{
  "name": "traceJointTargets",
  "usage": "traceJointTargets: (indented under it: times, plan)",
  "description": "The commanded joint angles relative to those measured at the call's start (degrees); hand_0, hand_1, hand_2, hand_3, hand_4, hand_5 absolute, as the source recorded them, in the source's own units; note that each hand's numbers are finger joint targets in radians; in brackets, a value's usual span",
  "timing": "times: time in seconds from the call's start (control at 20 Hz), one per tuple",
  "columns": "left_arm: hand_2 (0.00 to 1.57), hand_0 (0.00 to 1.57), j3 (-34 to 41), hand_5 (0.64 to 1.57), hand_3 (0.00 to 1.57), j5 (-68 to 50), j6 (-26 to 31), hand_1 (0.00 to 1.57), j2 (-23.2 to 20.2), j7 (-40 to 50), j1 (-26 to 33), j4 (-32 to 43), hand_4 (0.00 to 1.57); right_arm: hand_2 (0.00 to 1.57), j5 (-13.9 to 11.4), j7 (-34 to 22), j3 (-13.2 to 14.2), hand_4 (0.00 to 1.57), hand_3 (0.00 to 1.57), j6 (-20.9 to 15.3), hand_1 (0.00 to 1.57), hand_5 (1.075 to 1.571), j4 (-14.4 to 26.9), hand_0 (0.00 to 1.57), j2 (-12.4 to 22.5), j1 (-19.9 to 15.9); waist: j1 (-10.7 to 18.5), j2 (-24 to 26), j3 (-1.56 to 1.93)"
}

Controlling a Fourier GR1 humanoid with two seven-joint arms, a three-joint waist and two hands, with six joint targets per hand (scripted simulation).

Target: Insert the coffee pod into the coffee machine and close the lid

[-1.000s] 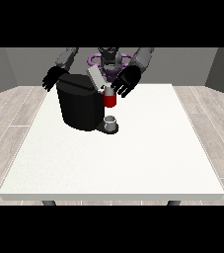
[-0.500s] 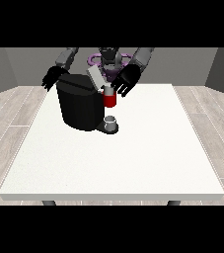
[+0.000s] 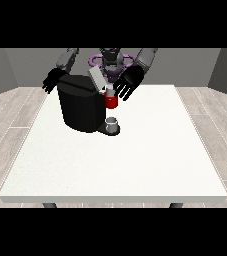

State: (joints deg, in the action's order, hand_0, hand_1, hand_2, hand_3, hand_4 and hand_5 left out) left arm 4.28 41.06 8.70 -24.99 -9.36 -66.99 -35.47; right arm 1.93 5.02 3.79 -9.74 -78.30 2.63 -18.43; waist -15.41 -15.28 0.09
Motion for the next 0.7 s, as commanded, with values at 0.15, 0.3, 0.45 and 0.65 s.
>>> traceJointTargets:
  times: [0.15,0.3,0.45,0.65]
  plan:
    - [0.0,0.0,-2.16,1.571,0.0,2.25,5.02,0.0,-0.59,1.58,-1.22,0.91,0.0,0.0,0.11,-1.02,0.0,0.42,0.0,-1.08,0.0,1.571,1.8,0.0,-1.18,-0.29,0.41,1.13,-0.06]
    - [0.0,0.0,-0.62,1.571,0.0,1.84,4.2,0.0,-3.28,-2.34,0.27,1.66,0.0,0.0,-0.41,-1.34,-1.29,0.35,0.0,-1.03,0.0,1.571,-0.93,0.0,-1.41,0.59,-0.2,0.44,-0.09]
    - [0.0,0.0,-1.23,1.571,0.0,1.9,3.4,0.0,0.31,-0.02,2.32,0.14,0.0,0.0,0.99,1.32,0.9,0.34,0.0,1.75,0.0,1.571,2.68,0.0,0.86,4.33,0.7,3.62,-0.07]
    - [0.0,0.0,-1.37,1.571,0.0,2.41,4.83,0.0,-0.47,-0.38,1.11,-0.45,0.0,0.0,1.1,-3.04,2.67,0.38,0.0,-0.08,0.0,1.571,2.84,0.0,2.36,-1.05,2.91,3.79,-0.08]
